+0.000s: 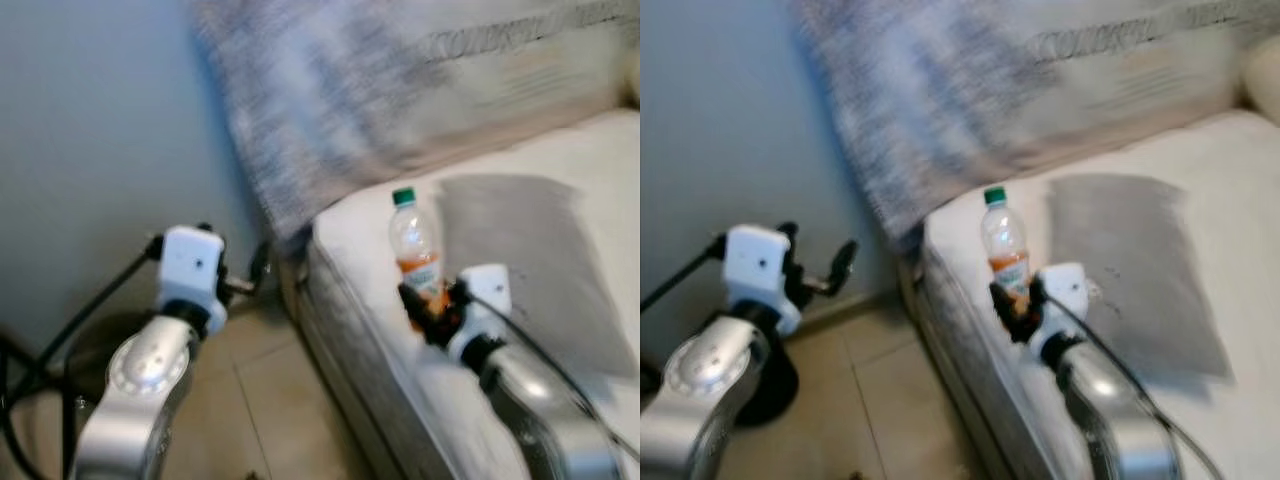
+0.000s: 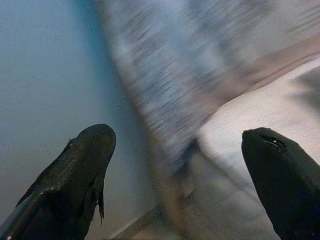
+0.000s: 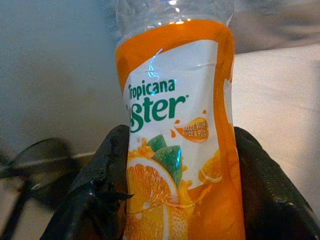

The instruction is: Clean up the room

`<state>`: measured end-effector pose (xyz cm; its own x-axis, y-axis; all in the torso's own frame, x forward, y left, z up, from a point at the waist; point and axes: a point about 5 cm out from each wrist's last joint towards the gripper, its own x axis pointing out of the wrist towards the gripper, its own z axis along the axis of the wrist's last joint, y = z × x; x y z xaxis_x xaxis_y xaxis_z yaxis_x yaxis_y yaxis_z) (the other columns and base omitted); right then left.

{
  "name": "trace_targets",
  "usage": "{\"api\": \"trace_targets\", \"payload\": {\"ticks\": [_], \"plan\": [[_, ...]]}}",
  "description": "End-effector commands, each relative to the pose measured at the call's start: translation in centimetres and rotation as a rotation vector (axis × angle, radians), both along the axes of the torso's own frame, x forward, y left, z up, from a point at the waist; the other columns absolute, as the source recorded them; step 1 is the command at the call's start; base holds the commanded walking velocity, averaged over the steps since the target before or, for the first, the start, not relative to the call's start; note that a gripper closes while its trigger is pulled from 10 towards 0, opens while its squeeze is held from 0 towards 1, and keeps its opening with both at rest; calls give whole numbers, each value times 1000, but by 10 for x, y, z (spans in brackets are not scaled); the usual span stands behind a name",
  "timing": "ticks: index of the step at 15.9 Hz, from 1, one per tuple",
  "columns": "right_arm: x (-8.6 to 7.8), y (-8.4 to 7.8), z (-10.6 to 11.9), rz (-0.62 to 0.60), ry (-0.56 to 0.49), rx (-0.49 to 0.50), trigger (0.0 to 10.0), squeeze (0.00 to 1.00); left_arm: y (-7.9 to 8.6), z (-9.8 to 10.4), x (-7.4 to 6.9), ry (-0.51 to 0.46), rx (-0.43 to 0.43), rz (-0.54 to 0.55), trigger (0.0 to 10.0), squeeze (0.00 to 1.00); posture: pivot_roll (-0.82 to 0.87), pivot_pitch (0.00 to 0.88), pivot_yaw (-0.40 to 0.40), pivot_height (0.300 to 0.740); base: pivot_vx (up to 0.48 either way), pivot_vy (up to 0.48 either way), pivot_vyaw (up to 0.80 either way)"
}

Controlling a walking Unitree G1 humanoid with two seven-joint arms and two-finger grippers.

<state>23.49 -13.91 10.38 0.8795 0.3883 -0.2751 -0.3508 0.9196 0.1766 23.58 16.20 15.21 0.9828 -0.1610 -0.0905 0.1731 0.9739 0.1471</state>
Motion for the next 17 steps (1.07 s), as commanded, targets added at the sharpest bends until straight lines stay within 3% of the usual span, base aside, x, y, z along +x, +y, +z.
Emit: {"api": "trace_targets", "payload": {"ticks": [1, 7, 10, 12, 17], "plan": [[1, -3, 4, 0, -17, -9, 10000, 0, -2, 1, 2, -7, -5, 1, 10000, 0, 78, 0, 21, 740, 274, 0, 800], [5, -6, 1, -14, -13, -42, 10000, 0, 1, -2, 2, -20, -16, 39, 10000, 0, 81, 0, 16, 740, 269, 0, 800], [9, -17, -4, -133, -11, -104, 10000, 0, 3, -4, 1, -34, -22, 59, 10000, 0, 77, 0, 19, 740, 259, 0, 0], [12, -22, -3, -175, -65, -177, 10000, 0, 6, -7, -1, -45, -36, 74, 10000, 0, 73, 0, 22, 740, 259, 0, 0], [11, -28, -9, -194, -18, -97, 10000, 0, 13, -15, -4, -39, -34, 95, 10000, 0, 74, 0, 15, 740, 256, 0, 0]]}}
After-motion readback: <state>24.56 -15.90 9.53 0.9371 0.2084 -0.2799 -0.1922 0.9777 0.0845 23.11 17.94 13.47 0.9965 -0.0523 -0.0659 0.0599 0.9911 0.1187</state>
